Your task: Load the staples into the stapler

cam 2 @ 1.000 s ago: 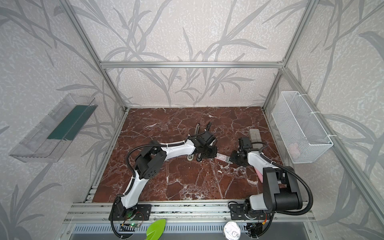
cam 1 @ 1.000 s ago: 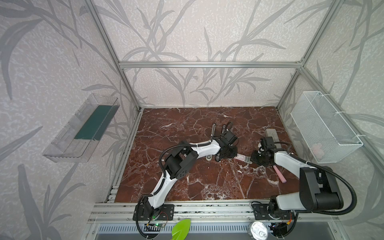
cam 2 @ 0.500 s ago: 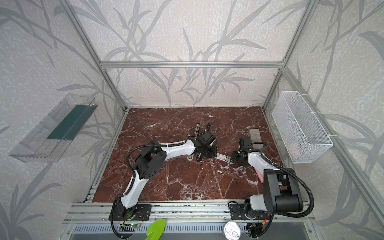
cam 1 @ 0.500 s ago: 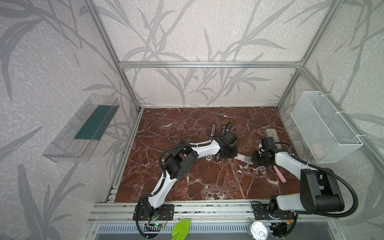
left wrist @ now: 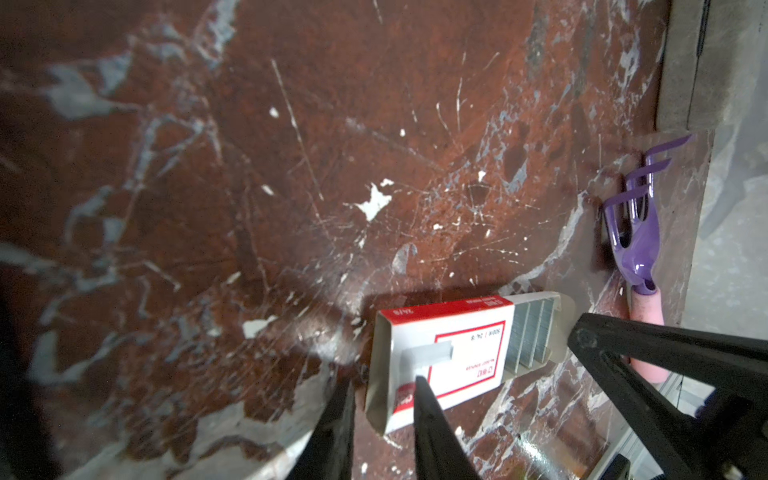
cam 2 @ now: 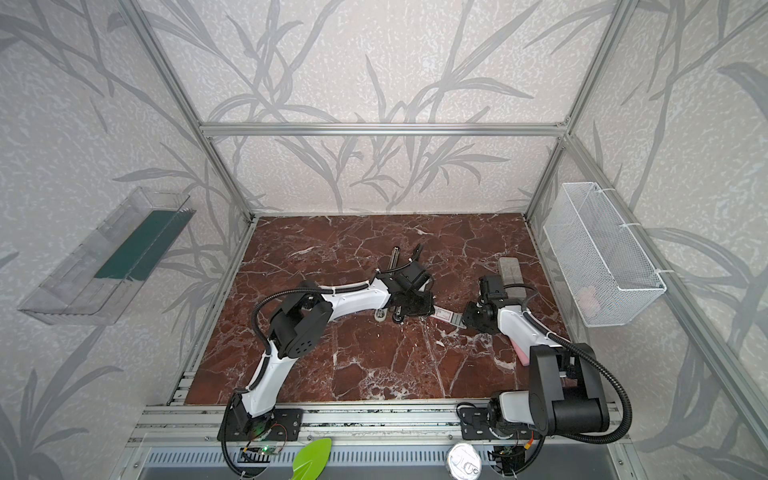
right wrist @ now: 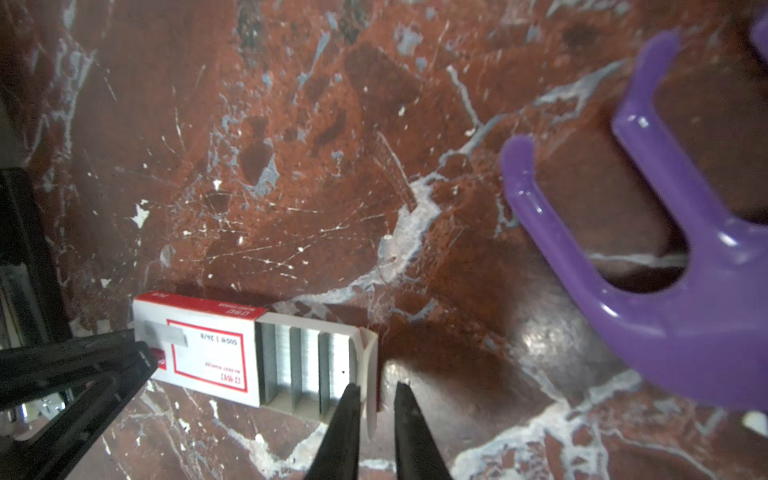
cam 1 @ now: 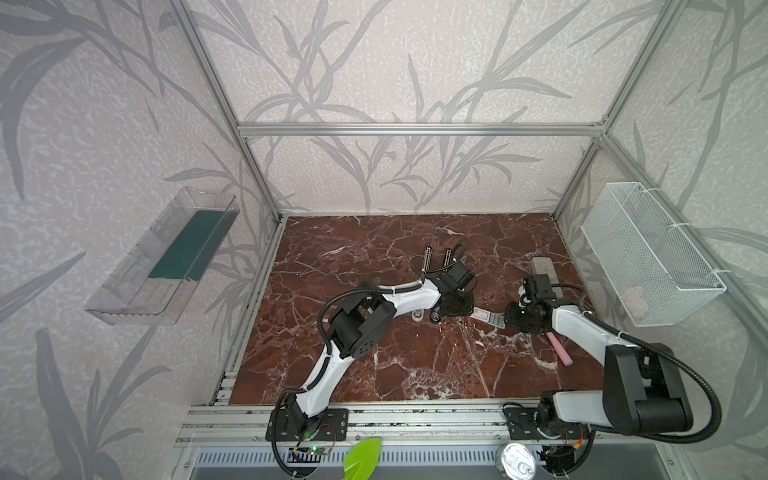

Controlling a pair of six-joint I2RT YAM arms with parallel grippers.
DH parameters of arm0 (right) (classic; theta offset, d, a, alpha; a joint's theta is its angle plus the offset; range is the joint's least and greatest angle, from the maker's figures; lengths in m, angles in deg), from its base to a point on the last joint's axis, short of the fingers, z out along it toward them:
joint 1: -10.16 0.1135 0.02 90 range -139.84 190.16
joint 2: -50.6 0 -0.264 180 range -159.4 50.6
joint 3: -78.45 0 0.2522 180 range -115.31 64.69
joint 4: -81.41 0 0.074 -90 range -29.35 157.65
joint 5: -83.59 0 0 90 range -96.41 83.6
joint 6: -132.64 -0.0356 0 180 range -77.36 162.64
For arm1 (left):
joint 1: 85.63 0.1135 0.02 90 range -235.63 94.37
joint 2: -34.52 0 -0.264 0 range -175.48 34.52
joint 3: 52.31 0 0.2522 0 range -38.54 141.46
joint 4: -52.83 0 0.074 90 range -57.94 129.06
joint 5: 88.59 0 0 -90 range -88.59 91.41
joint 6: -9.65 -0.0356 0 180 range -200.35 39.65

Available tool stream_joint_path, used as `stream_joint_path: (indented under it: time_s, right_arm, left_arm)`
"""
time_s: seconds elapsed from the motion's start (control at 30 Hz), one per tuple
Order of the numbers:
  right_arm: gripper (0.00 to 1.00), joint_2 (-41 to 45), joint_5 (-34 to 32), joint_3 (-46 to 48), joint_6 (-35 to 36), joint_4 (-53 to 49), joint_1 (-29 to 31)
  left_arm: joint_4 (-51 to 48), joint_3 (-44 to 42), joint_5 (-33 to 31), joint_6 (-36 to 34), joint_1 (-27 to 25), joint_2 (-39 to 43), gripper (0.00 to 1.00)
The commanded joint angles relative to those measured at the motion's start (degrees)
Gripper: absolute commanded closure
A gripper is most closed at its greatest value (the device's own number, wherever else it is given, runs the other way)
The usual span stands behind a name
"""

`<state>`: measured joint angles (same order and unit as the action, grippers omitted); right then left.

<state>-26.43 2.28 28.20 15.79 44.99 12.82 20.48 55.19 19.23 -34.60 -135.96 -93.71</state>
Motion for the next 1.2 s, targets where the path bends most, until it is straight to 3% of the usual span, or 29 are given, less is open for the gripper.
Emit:
stream_joint_path:
  time_s: [0.0, 0.17, 0.37, 0.7, 1.17]
  right_arm:
    - [0.8, 2.6, -1.6, -1.3, 1.2, -3.7, -0.3]
    - [0.89, 5.4, -2.4, -2.2, 2.1, -5.9, 0.4]
    - [0.83, 3.6, -2.3, -4.2, 2.8, -6.7, 2.5]
    - [0.82, -3.0, -3.0, -5.8, 1.9, -4.2, 5.0]
    - [0.83, -7.0, -4.7, -6.3, 1.4, -3.1, 5.1]
  left_arm:
    - [-2.9, 0.6, -1.6, -1.4, 0.3, 2.2, 0.69]
    - [-3.6, -1.2, -2.4, -3.4, 0.2, 5.7, 0.68]
    - [-2.5, -6.3, -2.3, -4.5, 0.1, 11.1, 0.68]
    - [-0.9, -15.4, -3.7, -4.8, -0.1, 20.6, 0.65]
    - [1.3, -19.2, -3.8, -3.3, -0.1, 22.5, 0.65]
